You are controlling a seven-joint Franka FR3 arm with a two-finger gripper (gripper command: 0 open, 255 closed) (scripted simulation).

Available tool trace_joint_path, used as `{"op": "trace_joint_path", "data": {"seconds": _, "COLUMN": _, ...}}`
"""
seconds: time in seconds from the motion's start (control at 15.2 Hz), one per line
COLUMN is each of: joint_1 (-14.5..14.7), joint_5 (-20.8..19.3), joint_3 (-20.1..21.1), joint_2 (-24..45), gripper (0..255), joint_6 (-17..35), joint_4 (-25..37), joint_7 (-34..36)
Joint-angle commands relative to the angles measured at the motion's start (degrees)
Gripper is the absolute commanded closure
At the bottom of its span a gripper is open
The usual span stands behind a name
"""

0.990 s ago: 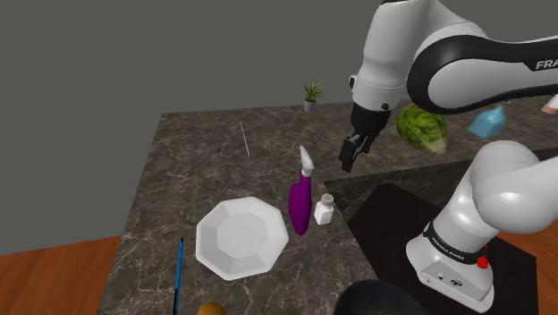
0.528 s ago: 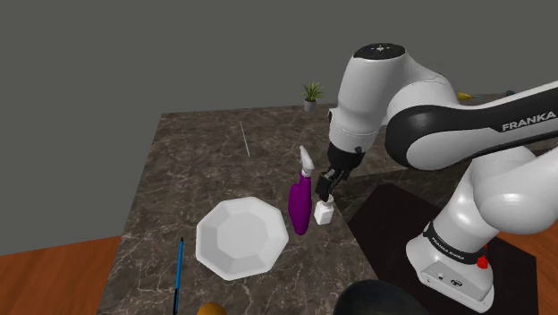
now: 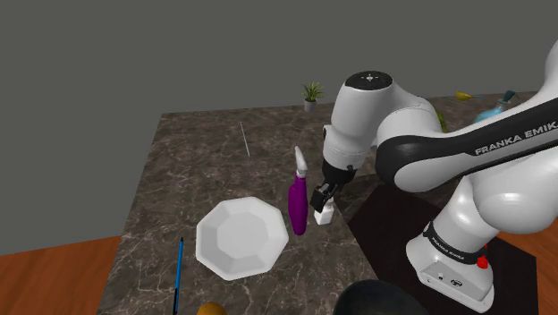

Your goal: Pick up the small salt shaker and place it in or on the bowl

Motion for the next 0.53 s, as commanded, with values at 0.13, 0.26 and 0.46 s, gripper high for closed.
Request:
{"op": "trace_joint_path", "data": {"seconds": 0.13, "joint_1": -0.11, "joint_5": -0.01, "joint_3": 0.29, "joint_2": 0.59, "gripper": 0, "joint_6": 0.98, "joint_4": -0.37, "joint_7": 0.15}}
{"op": "trace_joint_path", "data": {"seconds": 0.26, "joint_1": -0.11, "joint_5": -0.01, "joint_3": 0.29, "joint_2": 0.59, "gripper": 0, "joint_6": 0.98, "joint_4": -0.36, "joint_7": 0.15}}
{"op": "trace_joint_path", "data": {"seconds": 0.46, "joint_1": -0.11, "joint_5": -0.01, "joint_3": 0.29, "joint_2": 0.59, "gripper": 255, "joint_6": 0.97, "joint_4": -0.36, "joint_7": 0.16}}
